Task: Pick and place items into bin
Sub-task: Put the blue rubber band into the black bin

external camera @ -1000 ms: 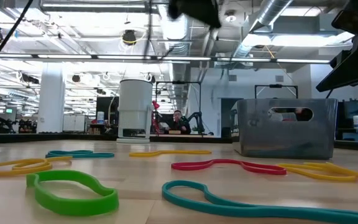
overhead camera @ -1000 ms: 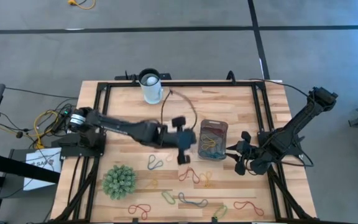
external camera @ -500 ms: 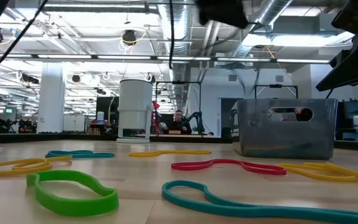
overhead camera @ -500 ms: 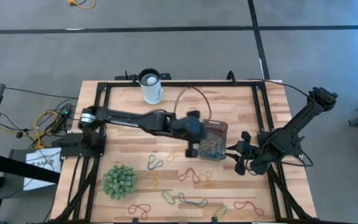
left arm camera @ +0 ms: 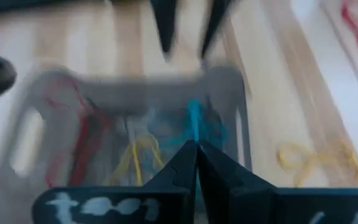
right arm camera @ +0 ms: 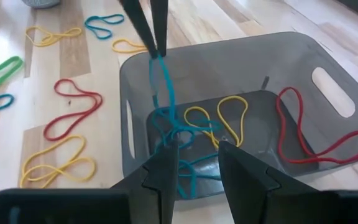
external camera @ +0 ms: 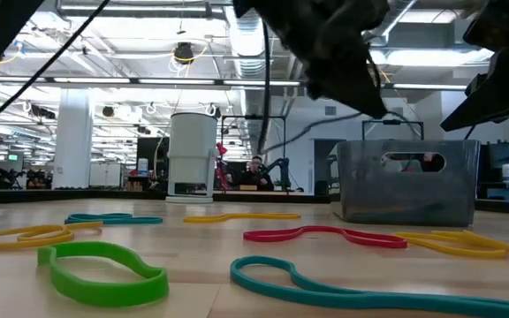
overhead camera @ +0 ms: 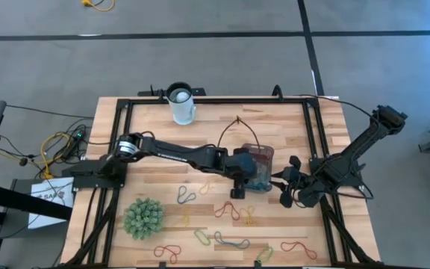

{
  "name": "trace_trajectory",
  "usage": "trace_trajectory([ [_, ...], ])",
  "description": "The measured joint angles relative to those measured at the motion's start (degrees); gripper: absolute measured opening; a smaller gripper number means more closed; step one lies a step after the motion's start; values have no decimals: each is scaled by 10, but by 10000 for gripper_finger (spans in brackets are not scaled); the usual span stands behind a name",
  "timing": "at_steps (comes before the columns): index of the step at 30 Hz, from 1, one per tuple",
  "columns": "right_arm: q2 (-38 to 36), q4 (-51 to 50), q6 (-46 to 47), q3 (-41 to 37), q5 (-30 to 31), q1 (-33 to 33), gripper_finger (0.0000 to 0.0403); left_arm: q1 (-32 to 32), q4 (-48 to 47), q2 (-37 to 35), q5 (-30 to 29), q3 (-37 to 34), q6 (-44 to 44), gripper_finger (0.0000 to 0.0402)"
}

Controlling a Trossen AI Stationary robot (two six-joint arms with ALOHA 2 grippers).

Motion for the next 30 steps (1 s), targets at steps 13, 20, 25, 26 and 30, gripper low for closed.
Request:
trace_trajectory([
  [13,0,-4,0,0,-2,-3,109,-8,-6,18,26,1,-20,18],
  [20,0,-1,1,0,-3,-3,109,-8,-15,18,25,1,-19,55],
  [25,0,-1,0,0,-3,-3,109,-9,-32,18,14,8,-38,74],
  [26,0,-1,0,0,-3,-3,109,-9,-53,18,11,17,-38,75],
  [30,0,0,0,4,-4,-1,109,-9,-194,18,-5,98,-45,72],
])
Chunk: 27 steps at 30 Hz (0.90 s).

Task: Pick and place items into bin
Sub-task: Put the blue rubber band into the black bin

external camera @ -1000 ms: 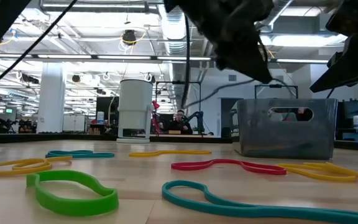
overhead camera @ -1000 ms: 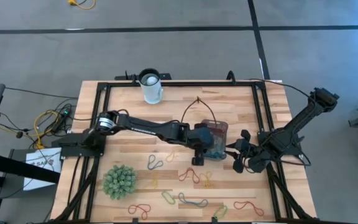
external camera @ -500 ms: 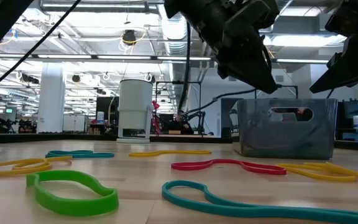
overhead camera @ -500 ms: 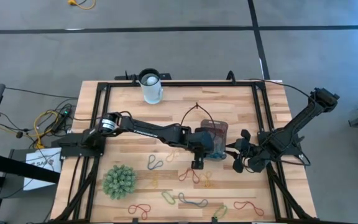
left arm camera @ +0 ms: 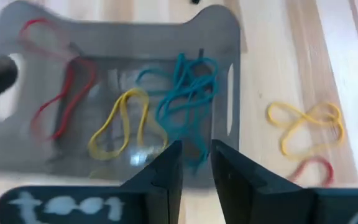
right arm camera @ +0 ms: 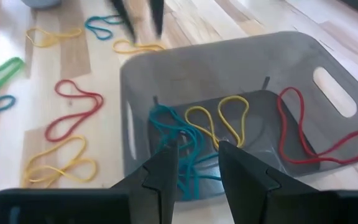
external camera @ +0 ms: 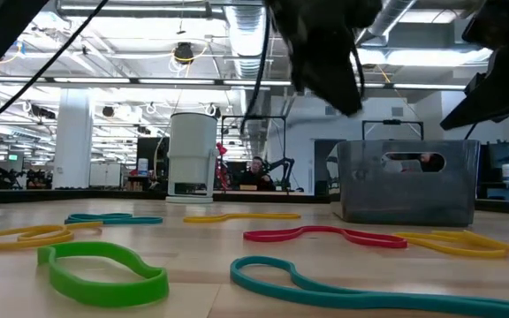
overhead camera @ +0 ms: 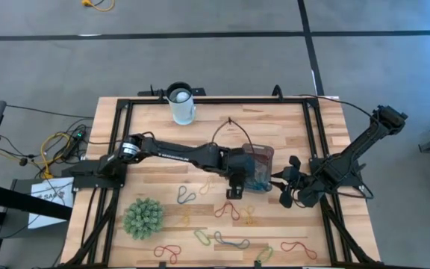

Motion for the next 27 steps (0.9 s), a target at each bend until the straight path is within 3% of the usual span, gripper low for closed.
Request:
trace_trajectory([
  [6,-5,-8,-1,38,0,14,109,-9,-227,-2,-48,206,4,67],
  [7,-5,-8,-1,44,0,17,109,-12,-236,-17,-67,209,6,66],
  [11,-5,-8,-1,57,0,38,109,-21,-245,-136,-138,135,-13,66],
  [20,-5,-14,-1,58,3,55,109,-94,-449,-322,-327,69,-203,66],
  [24,-5,-15,-1,58,3,55,109,-146,-428,-394,-395,-80,-296,66],
  [27,-5,-15,-1,58,4,55,109,-173,-316,-436,-381,-235,-331,66],
])
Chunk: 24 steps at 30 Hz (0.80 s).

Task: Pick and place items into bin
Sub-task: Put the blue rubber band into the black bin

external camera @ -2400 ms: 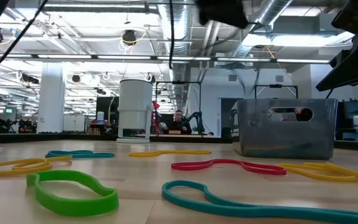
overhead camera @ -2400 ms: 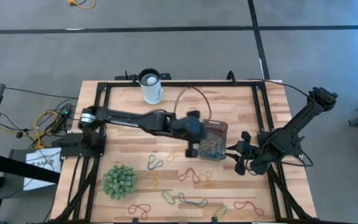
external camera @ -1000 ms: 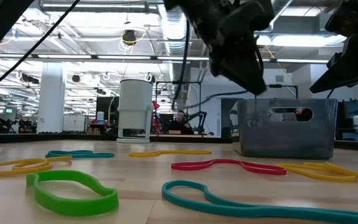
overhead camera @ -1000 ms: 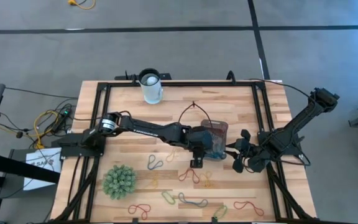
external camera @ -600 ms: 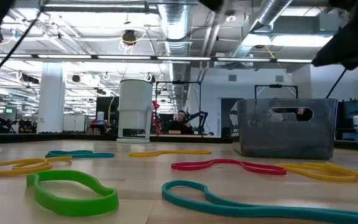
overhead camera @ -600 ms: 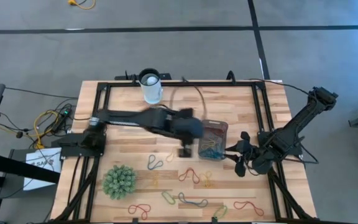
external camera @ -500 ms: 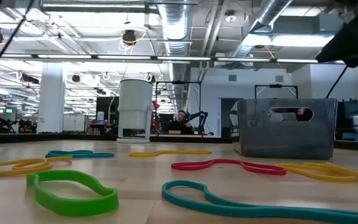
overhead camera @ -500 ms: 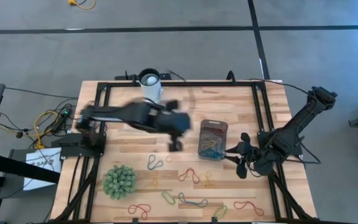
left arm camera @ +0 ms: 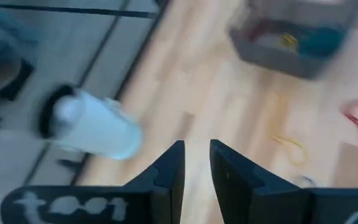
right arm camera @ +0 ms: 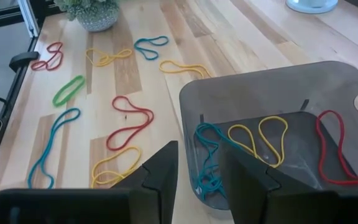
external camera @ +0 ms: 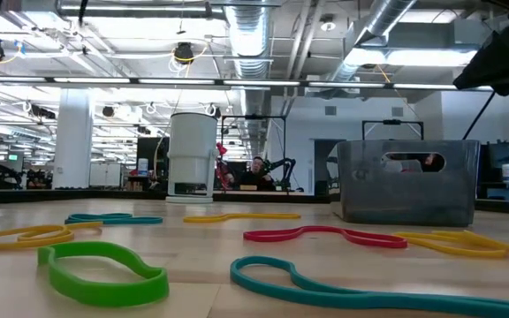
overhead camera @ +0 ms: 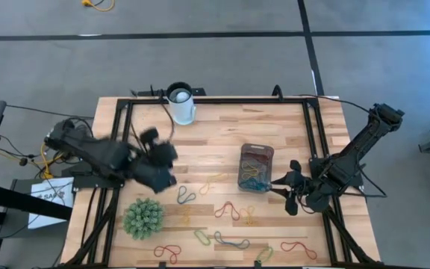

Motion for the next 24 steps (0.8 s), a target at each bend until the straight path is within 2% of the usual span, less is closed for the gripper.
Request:
trace_trajectory([
  [2,0,0,0,0,0,0,109,-9,102,-18,43,-104,-1,66],
  [5,0,0,-4,0,0,0,109,-8,290,-22,151,-244,33,66],
  [9,0,0,-15,0,2,0,109,-2,541,-13,246,-376,57,66],
  [12,0,2,-15,0,14,0,109,8,594,-13,260,-428,35,66],
  [16,0,-1,-16,0,17,0,109,22,603,-11,247,-461,-19,66],
  [20,0,-4,-16,0,30,0,109,27,612,31,261,-470,-38,66],
  [24,0,-6,-16,0,31,-1,109,27,671,94,297,-470,-8,66],
])
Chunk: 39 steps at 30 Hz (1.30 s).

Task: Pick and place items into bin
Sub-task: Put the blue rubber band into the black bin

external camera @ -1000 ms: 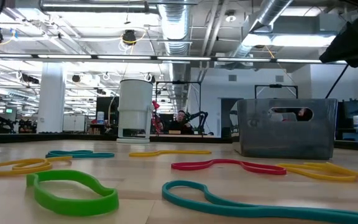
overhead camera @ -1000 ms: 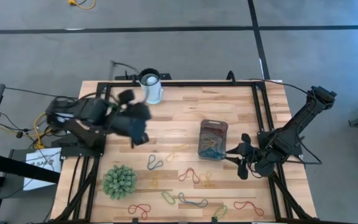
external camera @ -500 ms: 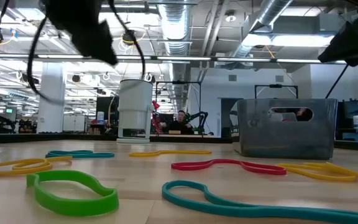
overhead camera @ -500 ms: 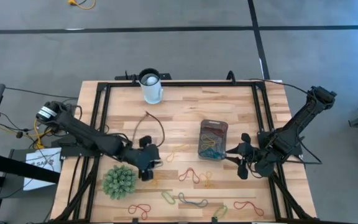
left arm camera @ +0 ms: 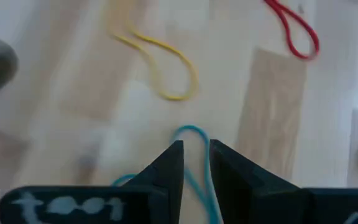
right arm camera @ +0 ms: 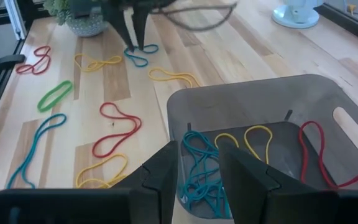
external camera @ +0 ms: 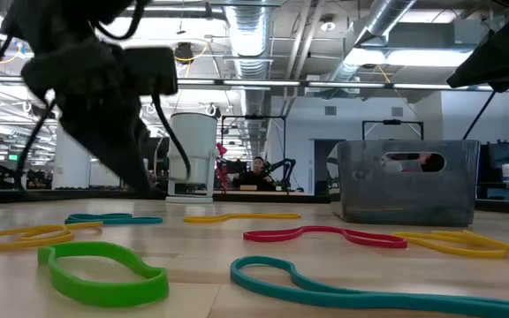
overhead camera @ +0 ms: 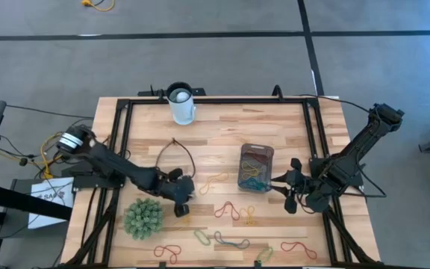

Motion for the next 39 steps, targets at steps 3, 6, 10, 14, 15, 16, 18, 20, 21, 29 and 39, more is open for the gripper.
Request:
trace_trajectory([
  [3,0,0,0,0,1,0,109,3,7,34,2,0,-2,66],
  [6,0,-1,0,0,2,0,109,9,4,48,-1,2,-17,66],
  [10,0,-3,0,0,2,0,109,11,4,49,-8,2,-20,66],
  [14,0,-4,0,0,2,0,109,10,4,50,-19,2,-18,66],
  [15,0,-5,0,0,2,0,109,10,4,50,-19,2,-14,65],
  [16,0,-6,0,0,2,0,109,10,4,50,-20,2,-9,63],
  [18,0,-8,0,0,2,0,109,11,3,50,-17,2,2,49],
  [20,0,-10,0,0,2,0,109,11,2,50,-12,1,13,23],
  [21,0,-11,0,0,2,0,109,12,2,50,-11,1,18,12],
  [29,0,-13,1,0,2,0,109,12,30,54,-16,13,60,1],
  [39,0,-13,1,0,2,0,109,19,-65,53,-127,221,219,0],
])
